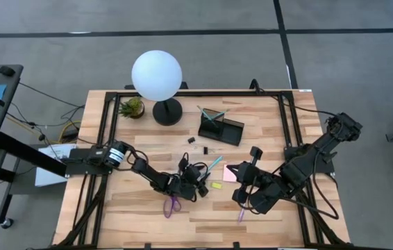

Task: Pick and place office supplies into organizer
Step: Put the blue pen into the black desk organizer

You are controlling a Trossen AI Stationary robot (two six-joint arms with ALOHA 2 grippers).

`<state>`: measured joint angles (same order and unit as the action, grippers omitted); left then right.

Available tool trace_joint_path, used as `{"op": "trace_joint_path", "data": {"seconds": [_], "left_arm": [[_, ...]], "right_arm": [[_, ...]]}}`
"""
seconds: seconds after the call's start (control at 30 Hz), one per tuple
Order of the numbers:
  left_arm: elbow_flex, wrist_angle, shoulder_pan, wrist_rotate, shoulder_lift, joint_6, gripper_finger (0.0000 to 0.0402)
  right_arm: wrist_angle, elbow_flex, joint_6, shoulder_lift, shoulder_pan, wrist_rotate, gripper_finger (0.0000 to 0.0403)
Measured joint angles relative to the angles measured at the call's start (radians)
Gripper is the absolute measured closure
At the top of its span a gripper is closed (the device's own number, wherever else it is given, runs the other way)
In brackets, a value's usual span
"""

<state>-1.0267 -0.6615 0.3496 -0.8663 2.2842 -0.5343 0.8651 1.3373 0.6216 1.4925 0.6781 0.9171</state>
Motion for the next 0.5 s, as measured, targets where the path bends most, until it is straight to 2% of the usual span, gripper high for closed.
{"op": "trace_joint_path", "data": {"seconds": [0.23, 0.5], "left_arm": [[0.0, 0.035, -0.023, 0.038, -0.001, 0.018, 0.0243], [-0.001, 0.059, -0.059, 0.116, -0.005, 0.007, 0.0314]], "right_arm": [[-0.001, 0.0, 0.0, 0.0, 0.0, -0.002, 0.0403], [-0.001, -0.001, 0.0, 0.0, 0.0, -0.003, 0.0403]]}}
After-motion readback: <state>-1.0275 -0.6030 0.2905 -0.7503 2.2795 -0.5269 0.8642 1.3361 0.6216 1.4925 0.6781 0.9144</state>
